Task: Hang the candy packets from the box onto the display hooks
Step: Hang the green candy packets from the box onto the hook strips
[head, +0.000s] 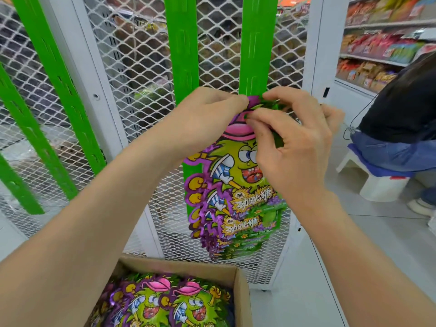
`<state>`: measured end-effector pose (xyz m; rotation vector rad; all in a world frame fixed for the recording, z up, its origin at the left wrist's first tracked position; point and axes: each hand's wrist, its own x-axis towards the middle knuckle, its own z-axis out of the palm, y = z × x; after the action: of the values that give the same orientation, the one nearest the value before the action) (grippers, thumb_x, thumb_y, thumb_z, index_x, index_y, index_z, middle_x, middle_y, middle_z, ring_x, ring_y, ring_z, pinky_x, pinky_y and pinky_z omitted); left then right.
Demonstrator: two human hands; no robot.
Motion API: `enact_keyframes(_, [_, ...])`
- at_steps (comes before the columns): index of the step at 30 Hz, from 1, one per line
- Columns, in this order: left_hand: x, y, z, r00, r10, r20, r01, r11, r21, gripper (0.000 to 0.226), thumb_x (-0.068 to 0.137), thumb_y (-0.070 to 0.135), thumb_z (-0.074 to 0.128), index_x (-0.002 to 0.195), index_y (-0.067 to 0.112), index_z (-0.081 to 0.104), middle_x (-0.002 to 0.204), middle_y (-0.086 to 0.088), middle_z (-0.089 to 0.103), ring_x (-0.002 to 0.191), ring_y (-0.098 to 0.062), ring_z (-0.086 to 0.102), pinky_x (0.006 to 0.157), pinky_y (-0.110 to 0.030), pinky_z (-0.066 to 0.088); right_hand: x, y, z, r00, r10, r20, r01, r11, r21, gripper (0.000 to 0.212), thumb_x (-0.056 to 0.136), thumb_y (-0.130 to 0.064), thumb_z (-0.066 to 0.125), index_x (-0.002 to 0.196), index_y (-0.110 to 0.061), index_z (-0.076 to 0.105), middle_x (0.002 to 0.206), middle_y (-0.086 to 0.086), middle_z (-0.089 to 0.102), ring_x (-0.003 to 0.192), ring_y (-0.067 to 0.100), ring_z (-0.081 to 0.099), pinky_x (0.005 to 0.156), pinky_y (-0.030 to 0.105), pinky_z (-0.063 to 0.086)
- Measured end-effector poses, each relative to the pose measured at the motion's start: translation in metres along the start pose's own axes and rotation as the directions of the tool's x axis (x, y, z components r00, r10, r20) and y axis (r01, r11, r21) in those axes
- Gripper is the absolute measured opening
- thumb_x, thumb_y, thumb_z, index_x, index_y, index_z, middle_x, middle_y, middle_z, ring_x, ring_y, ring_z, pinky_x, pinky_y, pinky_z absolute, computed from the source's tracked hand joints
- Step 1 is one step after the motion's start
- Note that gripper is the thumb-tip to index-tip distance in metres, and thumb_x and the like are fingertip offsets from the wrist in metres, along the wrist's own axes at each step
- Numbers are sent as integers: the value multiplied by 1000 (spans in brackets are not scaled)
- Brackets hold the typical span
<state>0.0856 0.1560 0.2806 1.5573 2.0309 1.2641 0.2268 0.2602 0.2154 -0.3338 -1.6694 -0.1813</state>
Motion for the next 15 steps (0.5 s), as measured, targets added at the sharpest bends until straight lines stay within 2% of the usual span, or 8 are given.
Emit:
enact_keyframes(2, [-3,-1,2,999,46,-23,-45,998,34,51,105,53,51,100,7,72,84,-4,56,80,-16,53,86,-43,52,1,-2,-2,1000,-4,-19,4,1000,-15,11,99,-25,75,92,-24,84,118,-6,74,97,21,71,86,48,36])
enact_keyframes(3, [-5,0,2,997,62,-38,-61,997,42,49,107,51,50,97,9,73,81,-4,52,77,-16,49,78,-38,45,2,-3,-2,1000,-9,-30,8,1000,-19,12,99,-25,74,92,-25,84,118,-7,75,97,20,71,85,48,36])
enact_keyframes(5, [-9,0,2,995,79,-56,-78,996,35,51,109,48,50,91,5,70,77,-5,45,71,-20,40,70,-37,34,2,-5,-3,999,-22,-42,22,1000,-21,13,100,-27,73,92,-25,84,118,-8,75,98,19,71,85,50,37])
enact_keyframes(8, [-9,-3,-1,994,85,-63,-81,995,53,51,111,41,51,91,-5,60,76,-6,39,69,-23,31,67,-36,26,0,-8,-2,998,-43,-43,42,999,-17,15,101,-28,72,92,-25,84,119,-8,76,99,19,72,85,48,36])
enact_keyframes(11, [-9,-10,-3,998,62,-29,-60,997,48,43,111,38,53,96,0,67,79,-5,45,70,-20,36,67,-35,28,-6,-9,-2,998,-59,-18,59,998,-19,14,99,-25,74,91,-25,84,126,-4,75,99,21,73,87,46,35])
enact_keyframes(15, [-11,-17,-5,998,49,39,-49,999,-10,44,100,48,53,98,8,71,86,-6,56,78,-22,49,78,-41,40,-12,-14,-1,999,-51,4,51,998,-29,12,97,-24,76,87,-24,83,131,0,73,95,22,72,88,44,34])
